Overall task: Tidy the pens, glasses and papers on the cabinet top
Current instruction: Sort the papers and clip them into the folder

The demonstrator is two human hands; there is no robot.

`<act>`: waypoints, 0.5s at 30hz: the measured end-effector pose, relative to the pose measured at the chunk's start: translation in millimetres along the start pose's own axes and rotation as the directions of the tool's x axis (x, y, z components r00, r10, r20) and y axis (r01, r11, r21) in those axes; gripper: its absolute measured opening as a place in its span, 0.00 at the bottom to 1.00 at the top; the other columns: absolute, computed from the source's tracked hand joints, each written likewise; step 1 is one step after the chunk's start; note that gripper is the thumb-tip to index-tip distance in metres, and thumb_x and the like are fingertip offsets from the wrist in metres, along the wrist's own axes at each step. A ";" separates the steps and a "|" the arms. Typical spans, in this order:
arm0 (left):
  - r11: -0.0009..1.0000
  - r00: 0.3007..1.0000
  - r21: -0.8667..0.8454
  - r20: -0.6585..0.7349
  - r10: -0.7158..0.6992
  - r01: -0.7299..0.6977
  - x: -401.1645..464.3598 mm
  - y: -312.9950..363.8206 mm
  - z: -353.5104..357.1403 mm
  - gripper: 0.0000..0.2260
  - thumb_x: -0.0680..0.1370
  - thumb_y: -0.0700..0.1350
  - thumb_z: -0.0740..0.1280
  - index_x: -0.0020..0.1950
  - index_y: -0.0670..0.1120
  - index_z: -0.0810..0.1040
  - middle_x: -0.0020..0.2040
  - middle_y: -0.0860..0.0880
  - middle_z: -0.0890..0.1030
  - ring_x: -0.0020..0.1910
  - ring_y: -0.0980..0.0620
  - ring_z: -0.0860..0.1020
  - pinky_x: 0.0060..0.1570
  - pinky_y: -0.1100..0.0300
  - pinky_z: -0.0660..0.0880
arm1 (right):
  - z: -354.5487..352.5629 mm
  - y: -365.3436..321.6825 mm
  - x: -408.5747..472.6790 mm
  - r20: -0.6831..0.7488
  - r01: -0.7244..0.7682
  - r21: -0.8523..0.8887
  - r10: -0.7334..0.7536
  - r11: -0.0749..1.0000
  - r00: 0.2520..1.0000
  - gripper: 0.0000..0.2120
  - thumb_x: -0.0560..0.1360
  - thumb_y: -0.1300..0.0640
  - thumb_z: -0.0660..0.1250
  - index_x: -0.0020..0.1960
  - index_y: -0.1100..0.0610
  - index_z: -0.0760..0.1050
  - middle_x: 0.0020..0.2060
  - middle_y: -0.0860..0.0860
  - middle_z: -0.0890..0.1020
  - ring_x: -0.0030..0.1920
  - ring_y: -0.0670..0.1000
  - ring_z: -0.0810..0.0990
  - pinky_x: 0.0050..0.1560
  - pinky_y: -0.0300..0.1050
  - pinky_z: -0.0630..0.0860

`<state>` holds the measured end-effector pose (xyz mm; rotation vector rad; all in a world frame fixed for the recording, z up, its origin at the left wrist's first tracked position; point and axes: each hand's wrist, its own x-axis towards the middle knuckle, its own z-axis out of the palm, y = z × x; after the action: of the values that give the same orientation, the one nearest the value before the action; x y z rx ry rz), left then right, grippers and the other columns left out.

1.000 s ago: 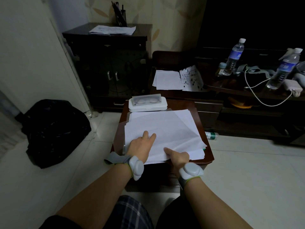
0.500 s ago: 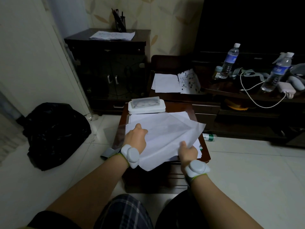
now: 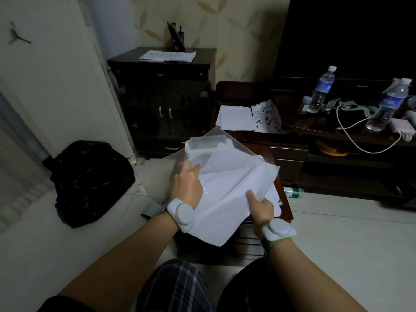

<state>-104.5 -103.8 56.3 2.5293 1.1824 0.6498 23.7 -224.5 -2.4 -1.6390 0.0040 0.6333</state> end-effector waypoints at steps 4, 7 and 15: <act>0.998 0.998 0.041 -0.024 -0.056 0.057 15.1 -4.9 -2.7 0.15 0.75 0.30 0.55 0.58 0.39 0.76 0.55 0.39 0.69 0.42 0.36 0.75 0.38 0.49 0.73 | 7.6 -3.2 3.5 0.006 -0.006 0.009 0.006 1.000 1.000 0.19 0.76 0.53 0.66 0.60 0.66 0.75 0.52 0.60 0.80 0.53 0.60 0.79 0.57 0.53 0.76; 0.988 0.994 0.105 0.009 -0.113 0.112 27.9 -9.2 1.7 0.10 0.75 0.30 0.55 0.50 0.37 0.74 0.57 0.39 0.69 0.42 0.37 0.75 0.35 0.53 0.68 | 11.8 -5.4 14.5 0.022 -0.013 -0.011 0.013 1.000 1.000 0.19 0.75 0.52 0.67 0.58 0.65 0.75 0.53 0.60 0.81 0.53 0.62 0.79 0.59 0.58 0.76; 0.961 0.969 0.190 0.111 -0.222 0.199 33.6 -25.7 27.1 0.09 0.76 0.31 0.56 0.52 0.36 0.73 0.62 0.39 0.66 0.47 0.37 0.77 0.40 0.51 0.72 | -5.6 -13.7 40.6 0.041 -0.040 -0.251 0.052 0.967 0.998 0.13 0.78 0.57 0.56 0.51 0.66 0.73 0.49 0.65 0.77 0.41 0.62 0.76 0.40 0.52 0.76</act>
<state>-88.6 -63.1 31.5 2.4917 1.4941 0.3340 65.2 -212.8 -5.9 -1.8709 -0.0750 0.7312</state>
